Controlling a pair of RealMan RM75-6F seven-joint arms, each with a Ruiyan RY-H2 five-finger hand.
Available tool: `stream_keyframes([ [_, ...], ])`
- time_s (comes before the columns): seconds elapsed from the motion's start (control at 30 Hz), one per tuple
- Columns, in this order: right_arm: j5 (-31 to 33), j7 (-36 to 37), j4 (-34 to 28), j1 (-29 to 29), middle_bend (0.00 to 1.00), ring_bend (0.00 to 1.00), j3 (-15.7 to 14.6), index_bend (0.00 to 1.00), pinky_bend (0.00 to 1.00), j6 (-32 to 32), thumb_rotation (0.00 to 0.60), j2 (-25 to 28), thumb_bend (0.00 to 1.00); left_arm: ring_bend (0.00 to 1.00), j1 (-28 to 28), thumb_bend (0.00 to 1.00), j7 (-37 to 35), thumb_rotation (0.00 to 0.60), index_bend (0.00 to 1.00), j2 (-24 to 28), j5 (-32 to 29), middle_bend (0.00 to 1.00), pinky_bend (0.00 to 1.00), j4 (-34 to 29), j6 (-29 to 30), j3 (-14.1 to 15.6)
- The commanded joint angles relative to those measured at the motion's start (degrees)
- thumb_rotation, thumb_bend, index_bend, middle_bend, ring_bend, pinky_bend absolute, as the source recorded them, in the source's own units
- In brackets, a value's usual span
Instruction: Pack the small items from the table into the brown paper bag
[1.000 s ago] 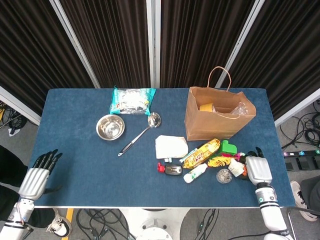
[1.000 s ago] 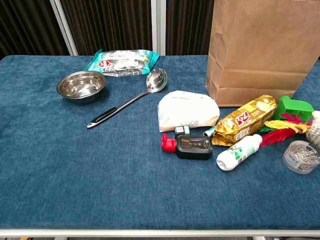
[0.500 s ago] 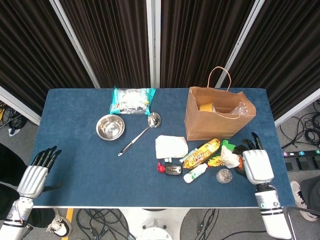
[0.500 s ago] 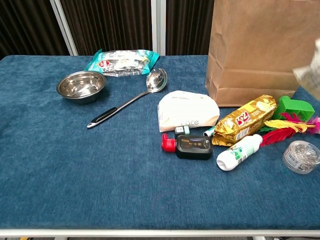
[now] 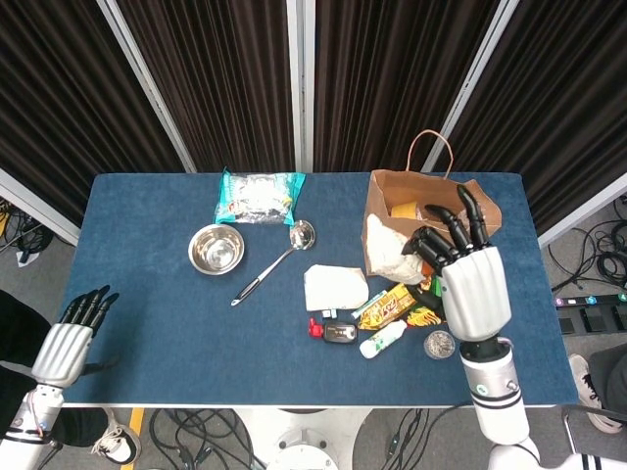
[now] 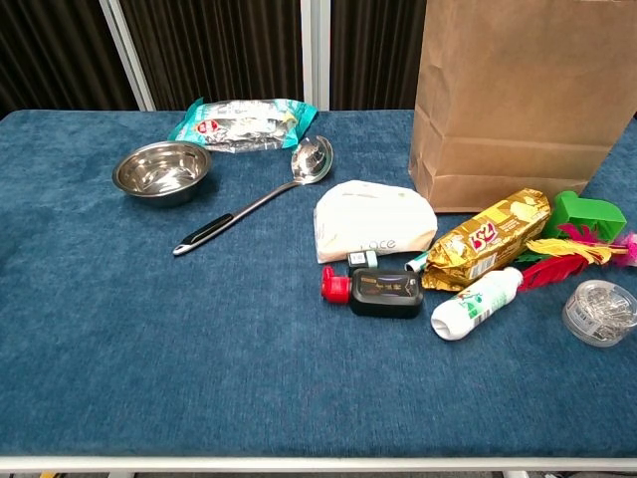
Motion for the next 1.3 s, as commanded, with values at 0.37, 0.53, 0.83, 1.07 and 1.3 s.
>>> stream_keyframes([
  [0.37,5.26,-4.20,20.75,4.16,0.53,0.24,9.19,0.65,0.02,6.74,0.600,-6.13,0.27,0.00,0.19,0.12,0.00,0.600,0.08,-0.03,0.18,0.09,0.12,0.34,0.04,0.35],
  [0.53,12.51,-4.90,21.88,3.03,0.52,0.24,8.02,0.65,0.02,3.82,0.600,-5.33,0.27,0.00,0.15,0.12,0.32,0.600,0.08,0.02,0.24,0.09,0.12,0.14,-0.28,0.55],
  [0.83,17.64,-3.62,27.24,5.10,0.52,0.24,7.54,0.65,0.02,1.40,0.600,-6.77,0.22,0.00,0.91,0.12,0.03,0.600,0.08,-0.26,-0.25,0.09,0.12,1.05,-0.76,1.29],
  [1.07,23.21,-2.40,26.57,6.32,0.51,0.22,6.63,0.58,0.02,-2.99,0.600,-6.87,0.04,0.00,0.70,0.12,-0.07,0.600,0.08,-0.59,-0.52,0.09,0.12,1.79,-1.13,0.96],
  [1.3,26.04,-2.24,25.15,6.95,0.31,0.07,5.64,0.30,0.00,-5.19,0.600,-5.34,0.00,0.00,0.44,0.12,-0.07,0.600,0.08,-0.72,-0.83,0.09,0.12,1.83,-1.52,0.63],
])
